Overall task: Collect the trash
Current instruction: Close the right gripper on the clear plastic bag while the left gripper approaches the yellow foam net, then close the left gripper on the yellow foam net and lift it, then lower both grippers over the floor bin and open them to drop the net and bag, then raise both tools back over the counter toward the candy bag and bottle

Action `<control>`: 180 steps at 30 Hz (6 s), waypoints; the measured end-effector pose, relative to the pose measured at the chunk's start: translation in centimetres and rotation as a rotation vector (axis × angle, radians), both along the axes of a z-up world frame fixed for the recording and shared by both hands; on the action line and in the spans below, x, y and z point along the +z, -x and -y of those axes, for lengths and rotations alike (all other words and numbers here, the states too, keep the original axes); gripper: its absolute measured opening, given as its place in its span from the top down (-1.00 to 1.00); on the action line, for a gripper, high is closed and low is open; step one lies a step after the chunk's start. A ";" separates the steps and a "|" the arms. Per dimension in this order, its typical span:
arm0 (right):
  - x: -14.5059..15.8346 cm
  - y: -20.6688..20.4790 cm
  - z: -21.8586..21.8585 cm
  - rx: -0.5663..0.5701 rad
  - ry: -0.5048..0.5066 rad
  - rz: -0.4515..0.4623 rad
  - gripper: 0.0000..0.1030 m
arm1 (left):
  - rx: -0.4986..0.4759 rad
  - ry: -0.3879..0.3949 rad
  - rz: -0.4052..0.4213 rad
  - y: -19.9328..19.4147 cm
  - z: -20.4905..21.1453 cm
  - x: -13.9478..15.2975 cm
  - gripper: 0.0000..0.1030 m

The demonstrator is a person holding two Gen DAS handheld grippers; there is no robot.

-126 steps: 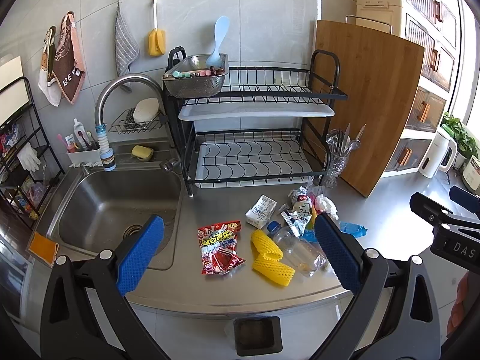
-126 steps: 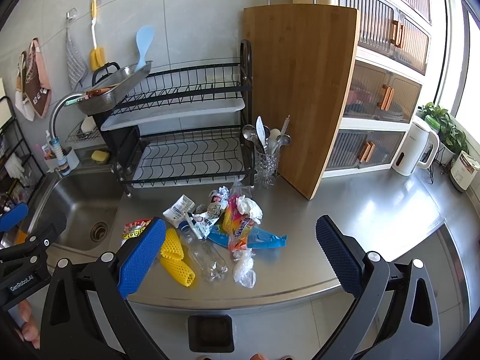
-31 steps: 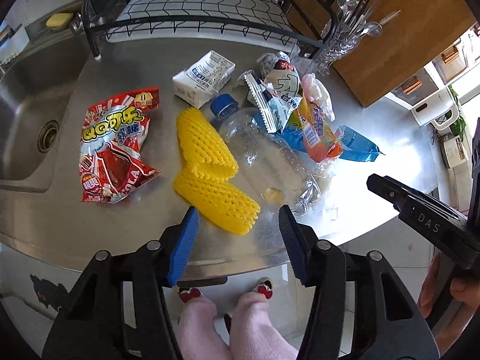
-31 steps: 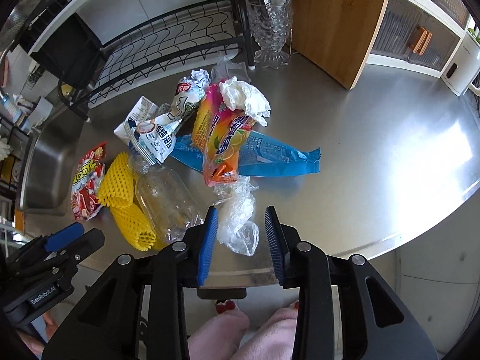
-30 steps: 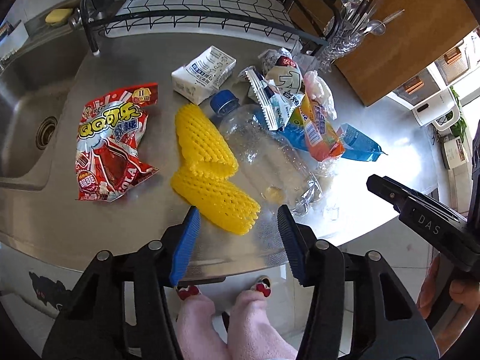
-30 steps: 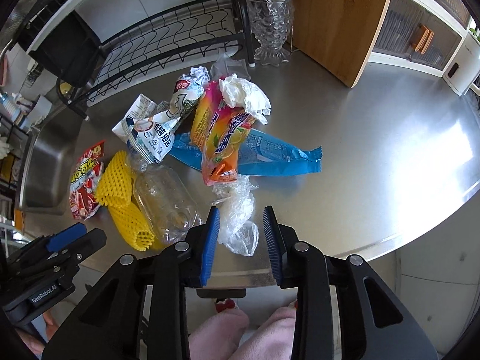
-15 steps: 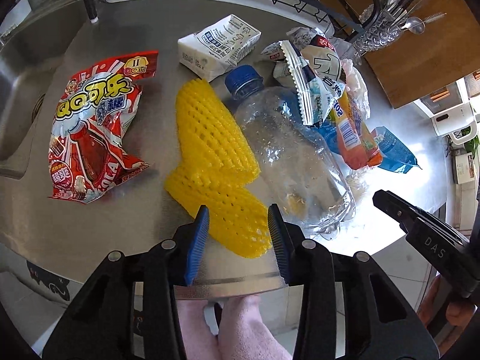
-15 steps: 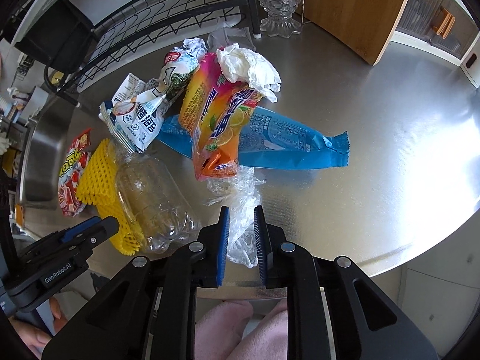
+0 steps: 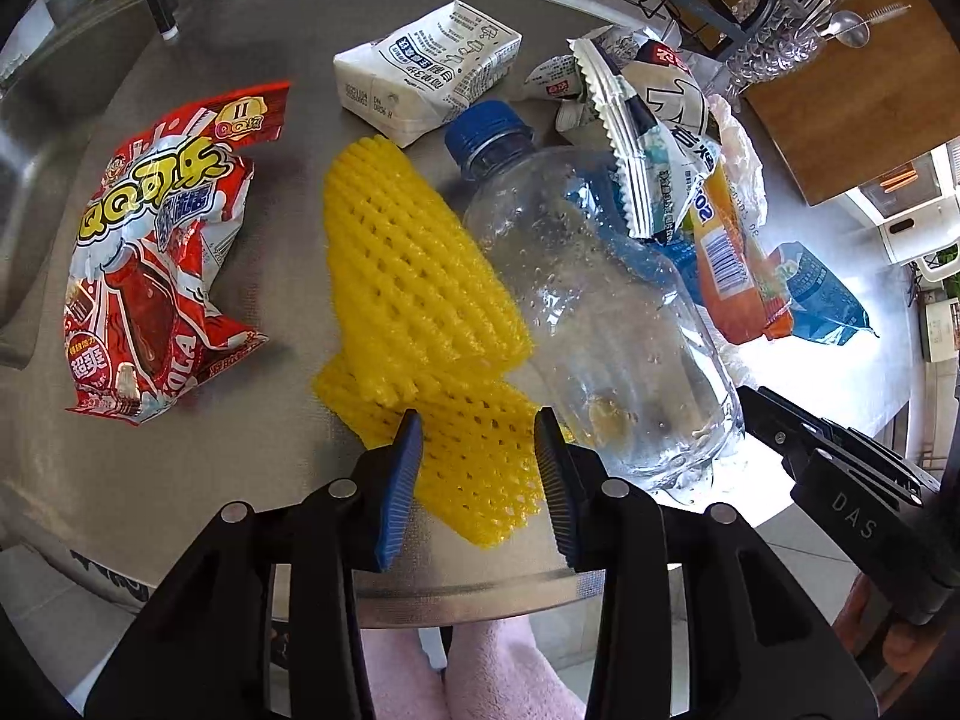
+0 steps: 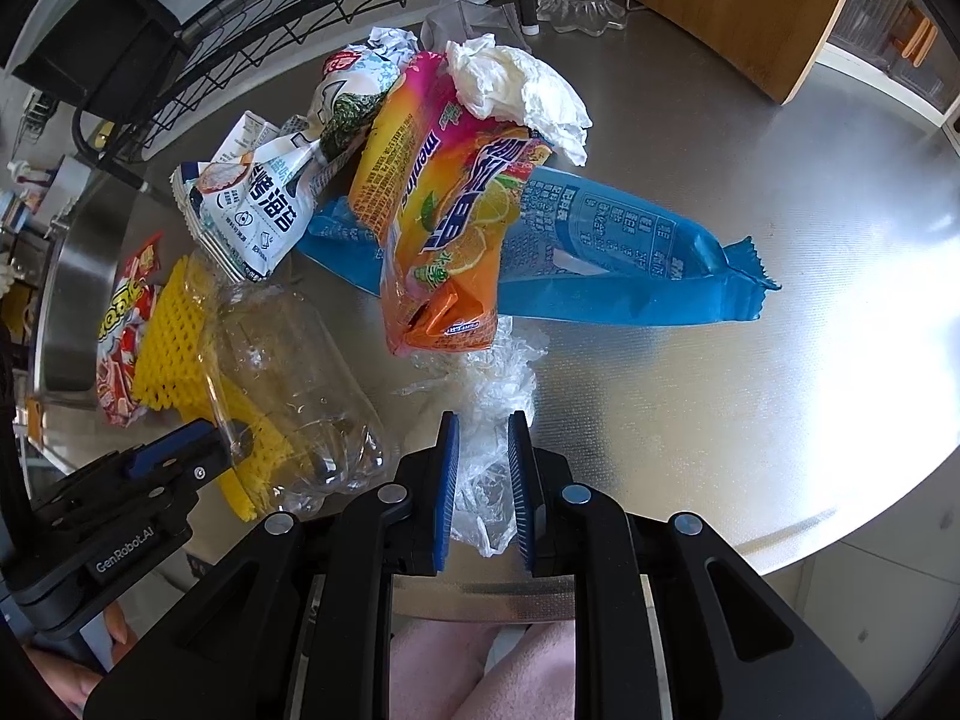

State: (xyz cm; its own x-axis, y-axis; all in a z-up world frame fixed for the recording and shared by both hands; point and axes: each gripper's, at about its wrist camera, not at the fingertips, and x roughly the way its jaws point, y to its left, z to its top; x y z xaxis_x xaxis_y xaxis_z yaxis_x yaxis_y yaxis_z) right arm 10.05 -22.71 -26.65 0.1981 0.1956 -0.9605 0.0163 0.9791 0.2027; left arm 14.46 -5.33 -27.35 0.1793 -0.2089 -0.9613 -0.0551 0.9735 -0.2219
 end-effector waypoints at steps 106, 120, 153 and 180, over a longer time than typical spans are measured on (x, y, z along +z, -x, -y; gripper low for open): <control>-7.0 19.6 -7.4 0.146 -0.062 0.027 0.91 | -0.094 -0.035 0.106 26.0 -7.4 -8.2 0.86; -23.2 19.1 -8.1 -0.008 -0.148 -0.058 0.91 | -0.250 -0.024 0.031 23.4 -6.5 -24.2 0.85; -19.2 19.2 -7.4 -0.119 -0.200 -0.034 -0.93 | -0.119 0.071 0.141 25.8 -10.3 -16.9 -0.55; 8.3 10.6 -7.9 0.085 -0.022 0.551 -0.94 | 0.016 -0.073 0.463 13.9 -15.1 7.8 -0.85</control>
